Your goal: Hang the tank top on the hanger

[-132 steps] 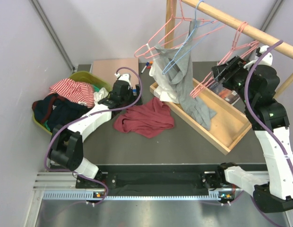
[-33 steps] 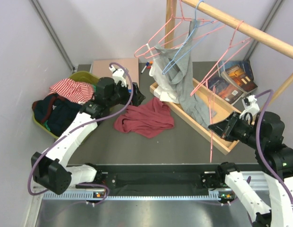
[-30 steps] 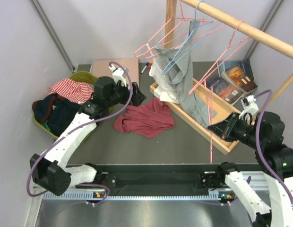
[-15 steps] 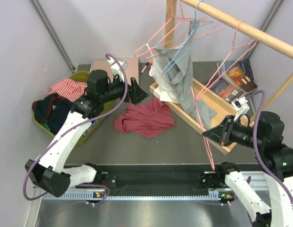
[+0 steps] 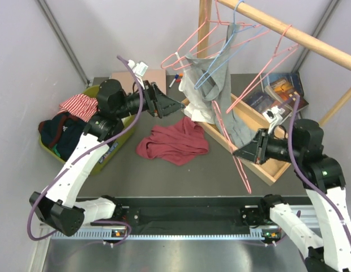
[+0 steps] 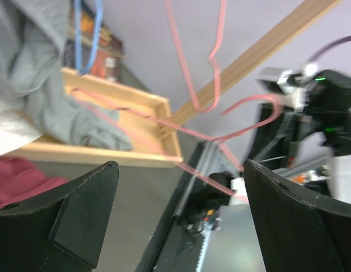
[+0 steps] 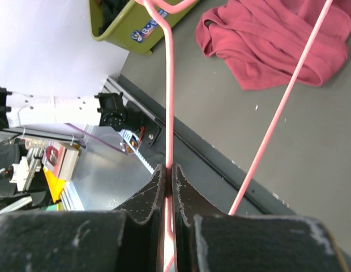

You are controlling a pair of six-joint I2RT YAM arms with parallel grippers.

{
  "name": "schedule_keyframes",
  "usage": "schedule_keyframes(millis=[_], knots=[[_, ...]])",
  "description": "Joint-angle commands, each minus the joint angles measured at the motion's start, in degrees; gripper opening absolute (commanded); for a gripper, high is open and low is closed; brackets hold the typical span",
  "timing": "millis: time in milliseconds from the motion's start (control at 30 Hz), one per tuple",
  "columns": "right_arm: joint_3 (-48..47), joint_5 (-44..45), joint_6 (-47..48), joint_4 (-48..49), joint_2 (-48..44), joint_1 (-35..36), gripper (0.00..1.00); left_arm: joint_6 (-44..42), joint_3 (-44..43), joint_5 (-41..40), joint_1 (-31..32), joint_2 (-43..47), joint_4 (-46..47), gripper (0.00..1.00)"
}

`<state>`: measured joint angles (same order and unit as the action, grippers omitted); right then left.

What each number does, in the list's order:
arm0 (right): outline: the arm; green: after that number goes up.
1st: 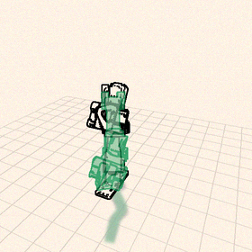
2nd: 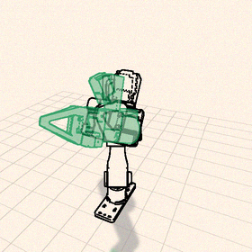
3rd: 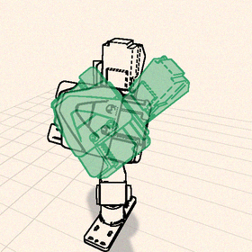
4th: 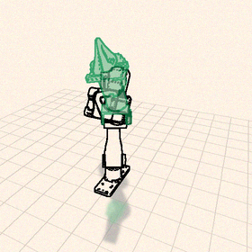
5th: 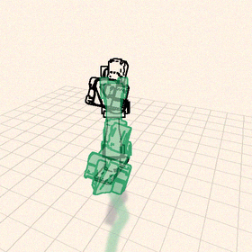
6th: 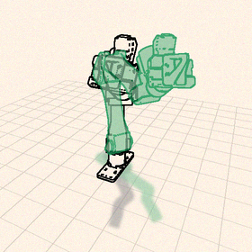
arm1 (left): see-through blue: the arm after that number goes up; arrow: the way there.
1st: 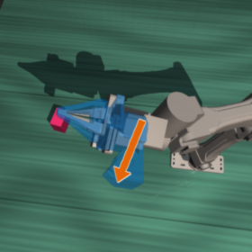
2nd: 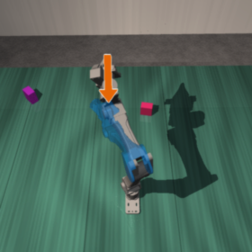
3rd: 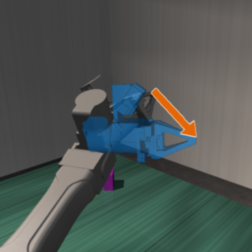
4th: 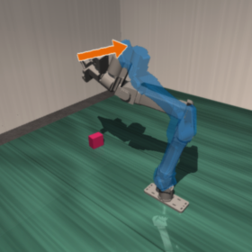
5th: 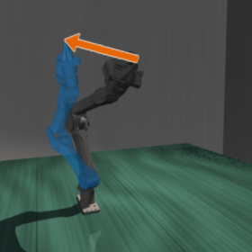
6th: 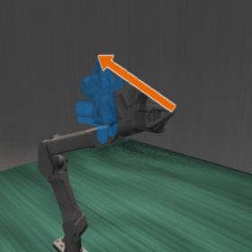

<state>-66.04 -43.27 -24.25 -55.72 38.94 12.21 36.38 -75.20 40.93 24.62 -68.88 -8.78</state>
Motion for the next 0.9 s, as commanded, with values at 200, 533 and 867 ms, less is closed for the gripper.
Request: schedule_keyframes(millis=[200,533,867], knots=[[4.34,13.45,-8.18,25.4,9.48,22.83,0.0,15.03,0.24,5.04,-0.19,-0.37,15.29,0.96],[3.2,18.13,-8.27,32.61,17.92,25.85,0.0,7.13,-7.85,-0.67,-0.1,-2.39,-10.02,0.94],[1.62,17.68,-6.86,31.29,21.44,25.94,0.0,5.72,-4.95,-1.89,-0.1,-2.83,-10.72,0.64]])
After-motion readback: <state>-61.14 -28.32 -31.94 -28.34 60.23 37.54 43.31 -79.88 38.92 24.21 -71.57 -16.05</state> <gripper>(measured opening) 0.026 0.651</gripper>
